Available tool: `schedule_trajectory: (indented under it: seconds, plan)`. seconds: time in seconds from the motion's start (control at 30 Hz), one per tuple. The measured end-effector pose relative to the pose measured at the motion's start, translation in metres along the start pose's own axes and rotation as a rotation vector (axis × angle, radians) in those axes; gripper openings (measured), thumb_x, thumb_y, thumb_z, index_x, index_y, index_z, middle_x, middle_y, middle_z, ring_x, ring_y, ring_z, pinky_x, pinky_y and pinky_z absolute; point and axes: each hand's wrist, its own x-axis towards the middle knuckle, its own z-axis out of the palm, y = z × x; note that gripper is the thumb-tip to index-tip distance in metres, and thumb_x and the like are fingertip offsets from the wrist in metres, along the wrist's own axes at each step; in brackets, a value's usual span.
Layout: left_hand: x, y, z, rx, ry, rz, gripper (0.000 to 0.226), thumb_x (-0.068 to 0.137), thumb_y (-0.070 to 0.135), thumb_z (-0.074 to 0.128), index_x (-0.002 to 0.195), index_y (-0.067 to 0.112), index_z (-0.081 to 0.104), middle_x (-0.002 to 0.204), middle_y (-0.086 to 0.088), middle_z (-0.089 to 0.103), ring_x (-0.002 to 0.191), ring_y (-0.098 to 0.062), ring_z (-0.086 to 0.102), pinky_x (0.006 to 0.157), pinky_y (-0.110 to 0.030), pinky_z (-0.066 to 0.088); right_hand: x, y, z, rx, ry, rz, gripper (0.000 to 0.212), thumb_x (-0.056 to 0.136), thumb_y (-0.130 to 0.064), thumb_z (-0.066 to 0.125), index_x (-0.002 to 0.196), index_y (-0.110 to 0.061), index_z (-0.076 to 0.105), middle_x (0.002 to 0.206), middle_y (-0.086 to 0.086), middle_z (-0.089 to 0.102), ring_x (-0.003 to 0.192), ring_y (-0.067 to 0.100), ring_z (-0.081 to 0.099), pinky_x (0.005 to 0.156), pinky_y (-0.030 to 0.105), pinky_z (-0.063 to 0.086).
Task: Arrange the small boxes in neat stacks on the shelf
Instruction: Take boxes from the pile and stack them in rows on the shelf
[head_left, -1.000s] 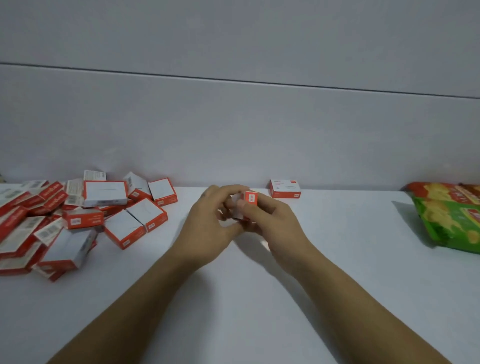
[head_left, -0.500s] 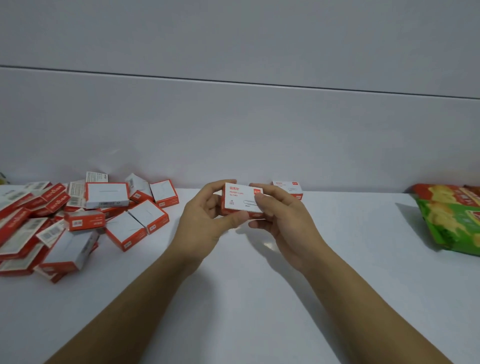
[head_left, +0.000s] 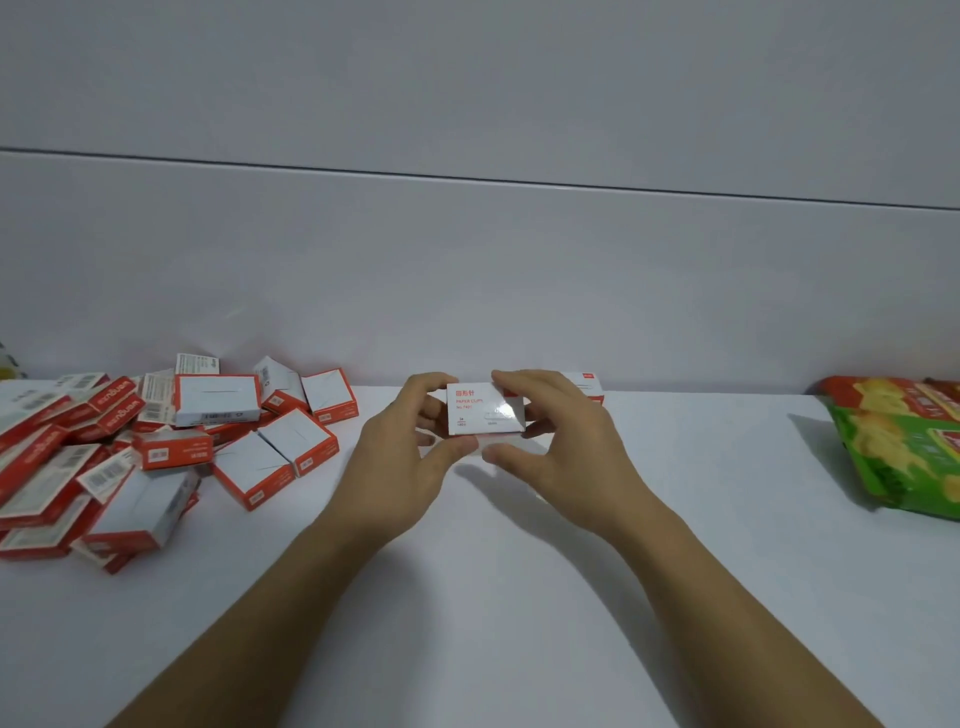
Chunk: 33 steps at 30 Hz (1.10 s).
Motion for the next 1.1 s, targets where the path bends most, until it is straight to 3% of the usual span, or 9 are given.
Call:
schedule_trajectory:
  seconds: [0.13,0.33,0.5,0.67,0.8,0.97,1.03,1.1]
  plan:
    - [0.002,-0.005,-0.003,0.171,0.026,0.088,0.051,0.079,0.029,0.075,0.124,0.036,0.051,0.112,0.016,0.059,0.098,0.002,0.054,0.077,-0.008,0.041,0.001,0.005,-0.003,-0.253,0.021,-0.035,0.053,0.078,-0.025,0.077,0.127,-0.027,0.056,0.115,-0.015,0.056,0.092,-0.003,0.048,0.082,0.018,0.044]
    - [0.008,-0.009,0.004,0.237,0.002,0.102,0.053,0.080,0.037,0.072,0.129,0.034,0.051,0.115,0.016,0.057,0.103,-0.004,0.052,0.082,-0.014,0.041,0.004,0.005,-0.006,-0.379,0.021,-0.049,0.049,0.082,-0.028,0.074,0.127,-0.022,0.055,0.122,-0.010,0.053,0.105,0.009,0.052,0.080,0.023,0.044]
    - [0.019,-0.004,0.013,0.432,-0.080,0.092,0.055,0.087,0.049,0.060,0.136,0.030,0.044,0.131,0.009,0.051,0.121,-0.012,0.046,0.102,-0.033,0.038,0.022,0.026,-0.034,-0.406,0.066,0.128,0.047,0.085,-0.013,0.069,0.130,-0.019,0.055,0.126,-0.006,0.048,0.104,0.015,0.056,0.078,0.015,0.035]
    - [0.026,0.015,0.025,0.607,-0.089,0.205,0.054,0.090,0.053,0.051,0.138,0.030,0.041,0.139,0.008,0.045,0.127,-0.015,0.040,0.106,-0.035,0.032,0.040,0.049,-0.068,-0.478,0.117,0.296,0.049,0.086,-0.004,0.064,0.132,-0.016,0.052,0.130,0.001,0.044,0.109,0.024,0.054,0.083,0.019,0.036]
    - [0.028,0.012,0.033,0.635,-0.062,0.162,0.051,0.092,0.051,0.048,0.137,0.028,0.041,0.138,0.007,0.047,0.127,-0.016,0.040,0.106,-0.035,0.032,0.035,0.074,-0.085,-0.477,0.162,0.425,0.048,0.086,-0.003,0.062,0.131,-0.014,0.051,0.130,0.008,0.041,0.109,0.030,0.054,0.080,0.023,0.037]
    - [0.024,-0.009,0.034,0.791,-0.083,0.166,0.052,0.094,0.052,0.041,0.140,0.027,0.039,0.139,0.004,0.047,0.129,-0.018,0.039,0.105,-0.036,0.029,0.024,0.084,-0.083,-0.388,0.191,0.424,0.033,0.082,-0.017,0.066,0.115,-0.018,0.062,0.116,-0.001,0.046,0.095,0.017,0.053,0.080,0.017,0.035]
    - [0.024,-0.010,0.034,0.784,-0.073,0.181,0.050,0.094,0.051,0.043,0.138,0.026,0.043,0.135,0.003,0.051,0.126,-0.019,0.042,0.103,-0.037,0.030,0.023,0.085,-0.079,-0.376,0.225,0.380,0.022,0.082,-0.022,0.069,0.103,-0.026,0.068,0.108,-0.007,0.048,0.085,0.010,0.051,0.067,0.005,0.034]
    - [0.025,-0.009,0.039,0.767,-0.081,0.219,0.049,0.093,0.049,0.045,0.135,0.025,0.046,0.131,0.003,0.054,0.124,-0.020,0.044,0.102,-0.037,0.032,0.024,0.089,-0.075,-0.359,0.202,0.376,0.022,0.085,-0.017,0.067,0.107,-0.020,0.069,0.107,-0.006,0.047,0.086,0.009,0.047,0.063,0.005,0.034]
